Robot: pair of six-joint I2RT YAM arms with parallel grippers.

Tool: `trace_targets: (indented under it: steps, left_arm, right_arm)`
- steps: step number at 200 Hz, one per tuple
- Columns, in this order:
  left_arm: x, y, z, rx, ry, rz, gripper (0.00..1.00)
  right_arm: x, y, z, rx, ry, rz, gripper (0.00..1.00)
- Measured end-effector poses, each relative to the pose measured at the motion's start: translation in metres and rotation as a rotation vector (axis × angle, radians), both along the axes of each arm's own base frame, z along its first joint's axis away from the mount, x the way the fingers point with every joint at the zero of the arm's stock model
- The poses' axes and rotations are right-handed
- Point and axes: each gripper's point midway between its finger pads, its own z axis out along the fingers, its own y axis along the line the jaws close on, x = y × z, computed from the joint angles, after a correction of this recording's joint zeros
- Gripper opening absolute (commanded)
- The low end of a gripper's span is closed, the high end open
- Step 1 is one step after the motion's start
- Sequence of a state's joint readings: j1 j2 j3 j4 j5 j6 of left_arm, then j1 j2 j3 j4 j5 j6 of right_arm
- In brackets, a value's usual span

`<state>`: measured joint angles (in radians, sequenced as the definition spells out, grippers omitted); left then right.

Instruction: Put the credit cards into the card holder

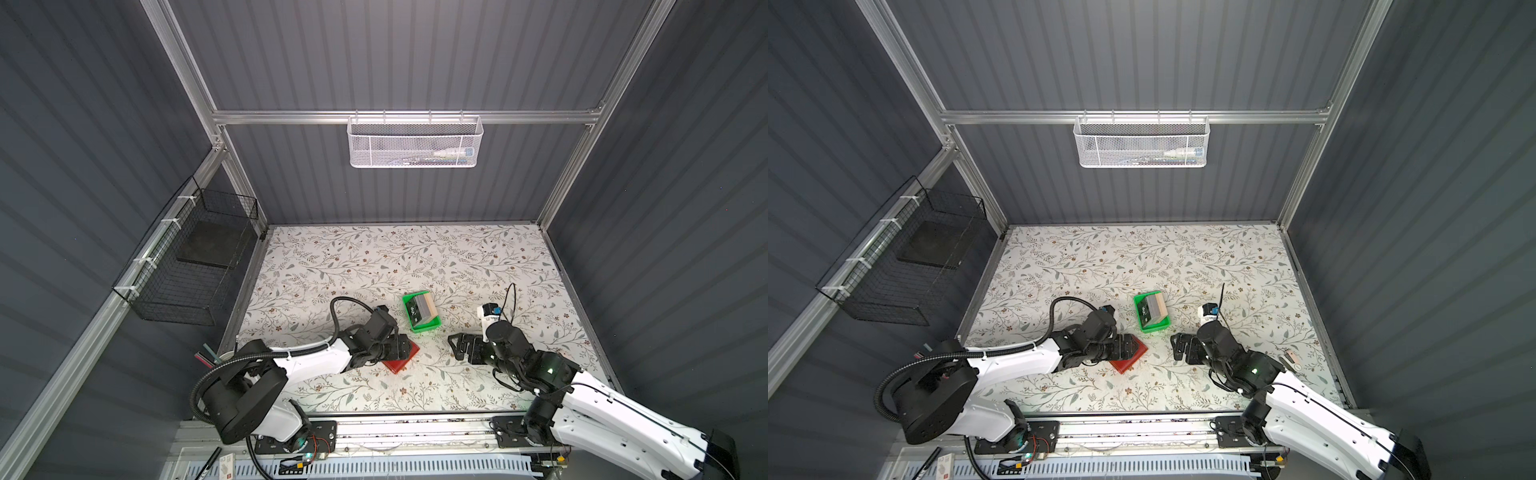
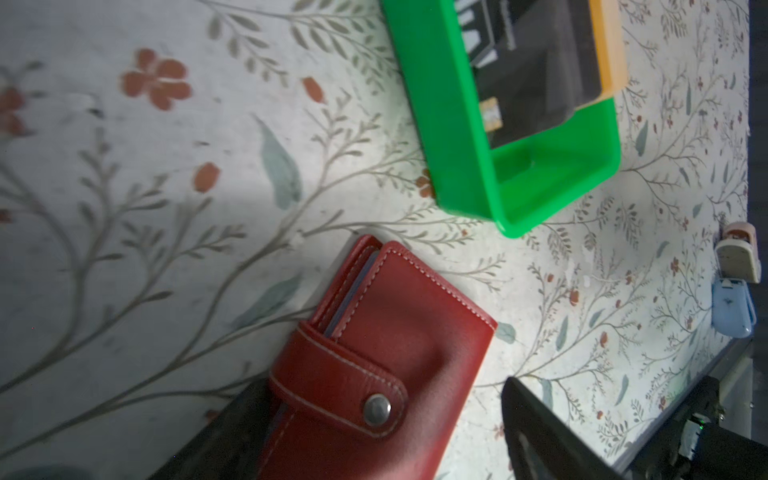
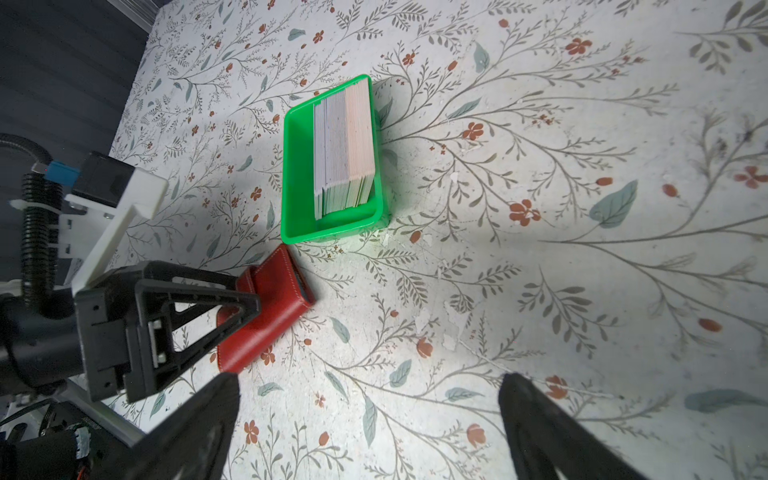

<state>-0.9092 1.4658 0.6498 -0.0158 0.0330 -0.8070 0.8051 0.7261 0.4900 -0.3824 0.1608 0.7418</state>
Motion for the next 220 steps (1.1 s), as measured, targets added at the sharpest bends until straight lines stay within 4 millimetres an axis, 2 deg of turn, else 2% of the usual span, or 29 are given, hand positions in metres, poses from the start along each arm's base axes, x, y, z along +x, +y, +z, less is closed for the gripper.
trace_targets:
  steps: [20,50,69,98,111,141,160,195,220]
  left_arm:
    - [-0.003,-0.013,0.002,-0.016,-0.005,-0.022,0.87]
    - [-0.004,-0.015,0.009,-0.031,-0.021,-0.018,0.87]
    - [-0.002,-0.009,0.025,-0.039,-0.055,0.001,0.87]
    - [-0.001,0.006,0.061,-0.085,-0.121,0.055,0.86]
    - [-0.004,0.013,0.068,-0.098,-0.126,0.073,0.86]
    - [-0.017,0.032,0.055,-0.077,-0.076,0.109,0.86]
    - [-0.026,0.042,0.042,-0.049,-0.033,0.122,0.86]
    - [-0.033,0.045,0.034,-0.046,0.010,0.128,0.86]
    - [-0.037,0.045,0.029,-0.055,0.033,0.129,0.85]
  right_arm:
    - [-0.001,-0.001,0.004,0.014,-0.011,-0.001,0.99]
    - [-0.004,0.001,0.008,0.031,-0.016,0.015,0.99]
    - [-0.006,0.004,0.008,0.036,-0.008,0.033,0.99]
    - [-0.009,0.012,0.005,0.039,0.006,0.068,0.99]
    - [-0.009,0.016,0.001,0.035,0.017,0.084,0.98]
    - [-0.014,0.029,-0.012,0.010,0.065,0.137,0.91]
    - [-0.016,0.039,-0.017,0.008,0.089,0.171,0.80]
    - [-0.016,0.055,-0.022,0.026,0.131,0.206,0.59]
    - [-0.021,0.065,-0.034,0.007,0.176,0.240,0.49]
